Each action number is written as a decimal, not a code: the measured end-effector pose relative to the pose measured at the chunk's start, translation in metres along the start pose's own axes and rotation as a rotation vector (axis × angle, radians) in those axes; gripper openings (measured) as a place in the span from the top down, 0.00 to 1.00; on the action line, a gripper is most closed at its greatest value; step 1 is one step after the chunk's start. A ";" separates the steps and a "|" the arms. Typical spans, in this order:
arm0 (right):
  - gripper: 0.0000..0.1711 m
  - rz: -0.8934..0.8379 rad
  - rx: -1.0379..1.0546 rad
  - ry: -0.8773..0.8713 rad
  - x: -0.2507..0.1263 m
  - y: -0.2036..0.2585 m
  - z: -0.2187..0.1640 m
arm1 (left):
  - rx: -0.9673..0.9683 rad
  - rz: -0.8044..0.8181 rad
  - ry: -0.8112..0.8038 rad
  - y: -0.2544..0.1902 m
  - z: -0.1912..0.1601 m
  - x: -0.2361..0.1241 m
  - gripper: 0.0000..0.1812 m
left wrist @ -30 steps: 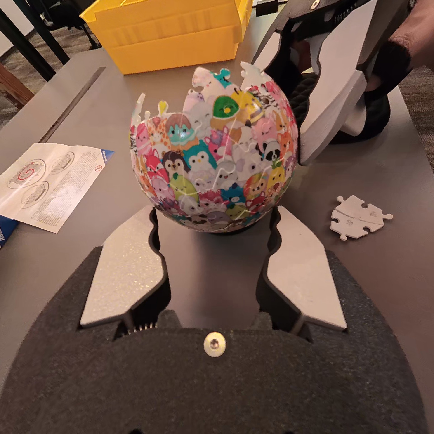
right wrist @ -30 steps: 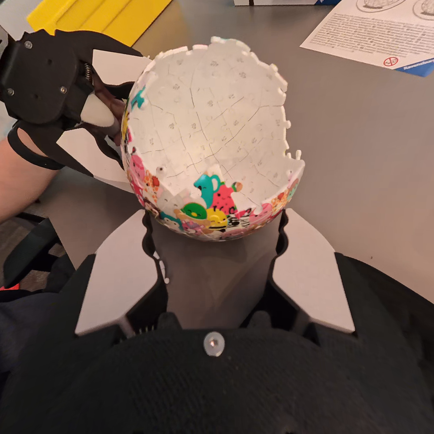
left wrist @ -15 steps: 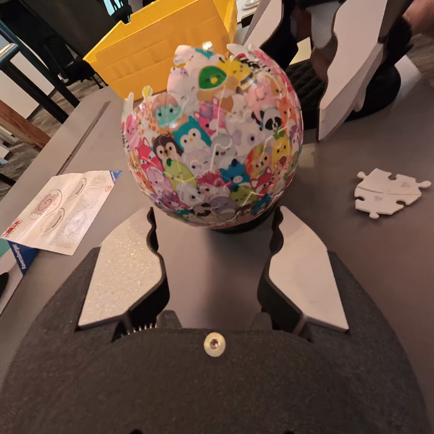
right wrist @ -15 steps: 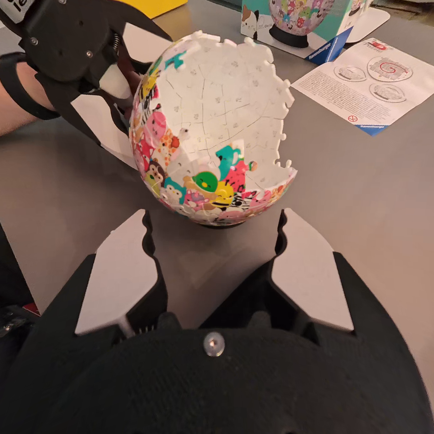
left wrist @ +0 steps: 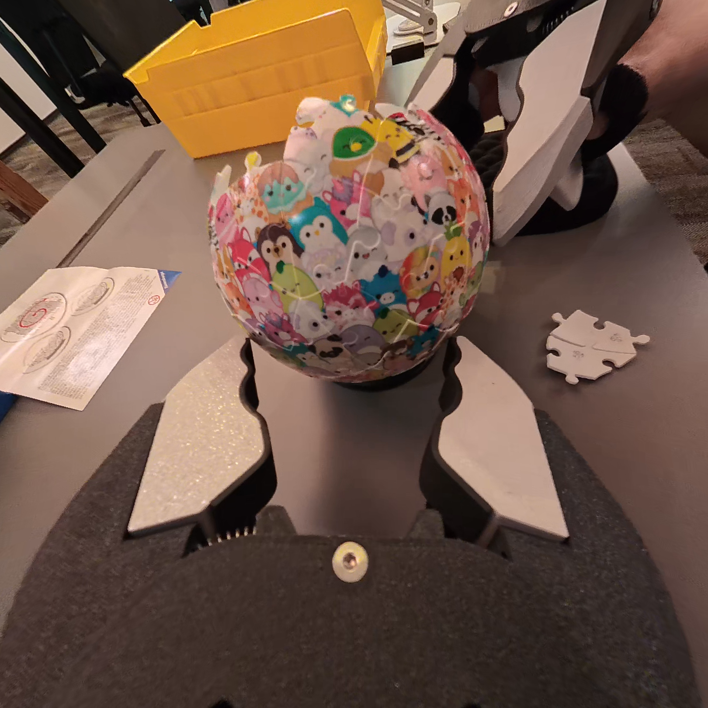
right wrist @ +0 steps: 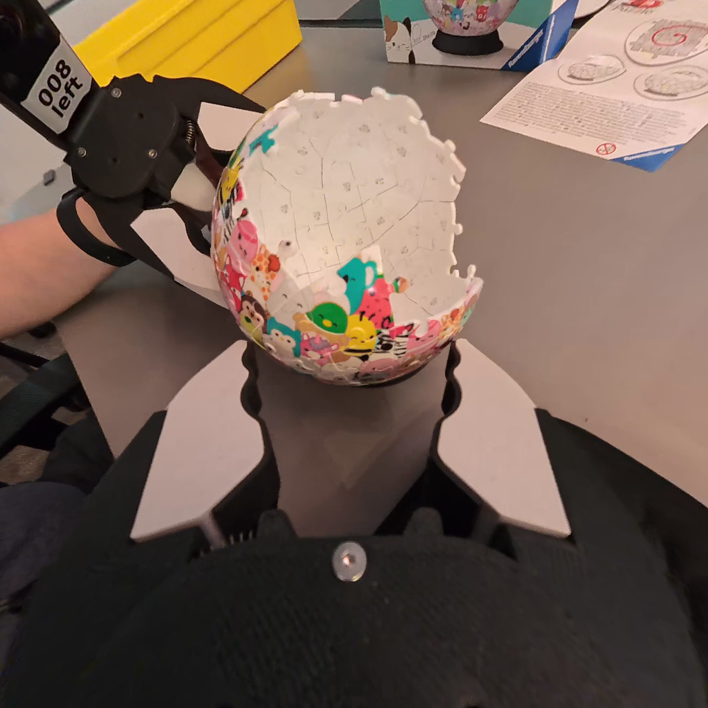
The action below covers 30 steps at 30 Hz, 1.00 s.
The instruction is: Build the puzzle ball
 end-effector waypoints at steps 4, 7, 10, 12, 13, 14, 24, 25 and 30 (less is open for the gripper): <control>0.44 0.023 0.073 0.035 0.000 0.002 0.000 | -0.020 -0.019 0.018 -0.001 0.003 -0.002 0.48; 0.43 0.031 0.121 0.041 0.000 0.002 0.001 | -0.042 -0.029 0.025 0.000 0.004 -0.002 0.48; 0.43 0.037 0.155 0.043 0.001 0.002 0.002 | -0.054 -0.036 0.022 0.002 0.004 -0.003 0.48; 0.43 0.036 0.161 0.043 0.001 0.002 0.002 | -0.053 -0.037 0.020 0.002 0.004 -0.003 0.48; 0.43 0.037 0.160 0.042 0.001 0.002 0.002 | -0.048 -0.036 0.019 0.001 0.004 -0.003 0.48; 0.43 0.036 0.158 0.043 0.001 0.002 0.001 | -0.043 -0.034 0.019 0.001 0.004 -0.003 0.48; 0.43 0.030 0.173 0.035 0.001 0.005 -0.001 | -0.025 -0.048 0.017 0.001 0.005 -0.005 0.48; 0.43 0.028 0.174 0.034 0.001 0.006 -0.001 | -0.026 -0.053 0.017 0.001 0.005 -0.005 0.47; 0.43 0.012 0.193 0.036 0.002 0.008 -0.001 | -0.028 -0.083 0.024 0.004 0.005 -0.005 0.48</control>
Point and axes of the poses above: each gripper's, where its closed fingertips meet, x out along the fingers, z out of its top, y = z × x across the jaws, the point moved 6 cm from there along -x, back along the fingers, and after that the axes turned 4 degrees about -y, right-handed, at the moved point
